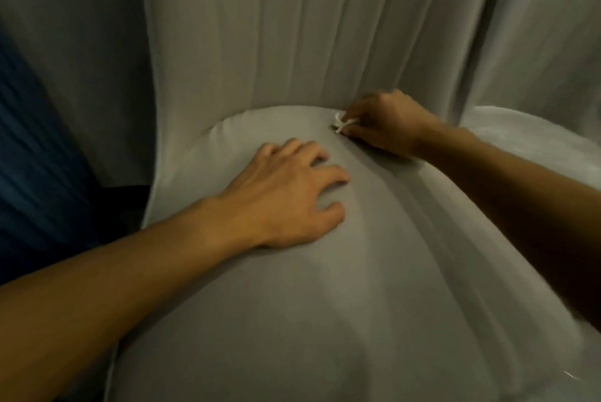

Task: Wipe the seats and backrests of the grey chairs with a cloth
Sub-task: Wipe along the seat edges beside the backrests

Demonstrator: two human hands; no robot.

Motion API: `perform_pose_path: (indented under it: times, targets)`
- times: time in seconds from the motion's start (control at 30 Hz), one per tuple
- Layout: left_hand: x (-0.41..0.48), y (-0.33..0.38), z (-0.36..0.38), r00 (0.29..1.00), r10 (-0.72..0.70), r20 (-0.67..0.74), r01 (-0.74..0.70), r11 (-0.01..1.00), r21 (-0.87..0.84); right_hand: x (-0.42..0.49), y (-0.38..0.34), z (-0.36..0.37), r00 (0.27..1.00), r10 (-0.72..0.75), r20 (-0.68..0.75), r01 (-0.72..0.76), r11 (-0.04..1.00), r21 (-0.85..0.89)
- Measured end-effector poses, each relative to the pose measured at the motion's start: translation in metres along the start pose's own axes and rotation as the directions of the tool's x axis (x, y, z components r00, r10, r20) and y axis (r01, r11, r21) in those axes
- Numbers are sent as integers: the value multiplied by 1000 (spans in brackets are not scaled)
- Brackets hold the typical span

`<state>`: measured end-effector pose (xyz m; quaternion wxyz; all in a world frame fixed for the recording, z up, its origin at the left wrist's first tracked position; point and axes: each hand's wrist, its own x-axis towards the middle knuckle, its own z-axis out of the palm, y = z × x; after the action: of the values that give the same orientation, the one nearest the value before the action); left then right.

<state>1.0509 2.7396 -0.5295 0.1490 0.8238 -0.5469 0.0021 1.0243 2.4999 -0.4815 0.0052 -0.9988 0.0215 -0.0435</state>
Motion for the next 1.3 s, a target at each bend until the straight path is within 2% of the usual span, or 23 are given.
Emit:
perform_pose_path:
  times: [0.13,0.3,0.37,0.43,0.57,0.7,0.77,0.83,0.9,1.0,1.1,1.13,1.23,1.3]
  targets:
    - [21,25,2,997,70,19,-69,996,-64,-92,40,-28,992,73,-101,-83,992,-91]
    - [88,102,24,978,199,64,-198,980,-34,-167,127,-49,980,168,-104,-180,976,-126]
    - [115,133,36,979,201,46,-200,980,-22,-188,159,-43,971,217,-96,-229,965,-125]
    - [135,160,48,986,166,22,-165,986,-22,-203,185,-34,975,210,-70,-217,970,-110]
    - [154,193,65,996,67,58,-69,997,37,-211,226,-25,988,146,-40,-149,987,-67]
    - [155,196,69,996,-84,-39,86,995,40,-189,249,-23,995,-64,-74,64,998,0]
    - [152,197,74,993,-88,-81,89,996,4,-169,257,-23,984,-158,-80,158,987,-7]
    - [151,199,78,992,-78,-97,81,996,27,-150,263,-22,981,-184,-60,183,983,-28]
    - [152,205,77,993,-100,-70,104,992,67,-145,268,-19,971,-239,-15,239,969,61]
    - [154,209,75,993,-118,-1,118,987,107,-173,266,-14,894,-446,38,428,878,213]
    - [156,204,75,994,-111,15,108,986,129,-195,269,-20,793,-593,137,532,785,317]
    - [156,204,75,993,-115,8,113,986,124,-191,269,-19,796,-590,134,534,790,303]
    - [155,201,78,993,-114,-19,115,986,123,-168,261,-12,881,-473,23,452,853,260]
    - [154,200,81,990,-135,-29,138,983,123,-157,247,-5,901,-433,-23,426,873,236]
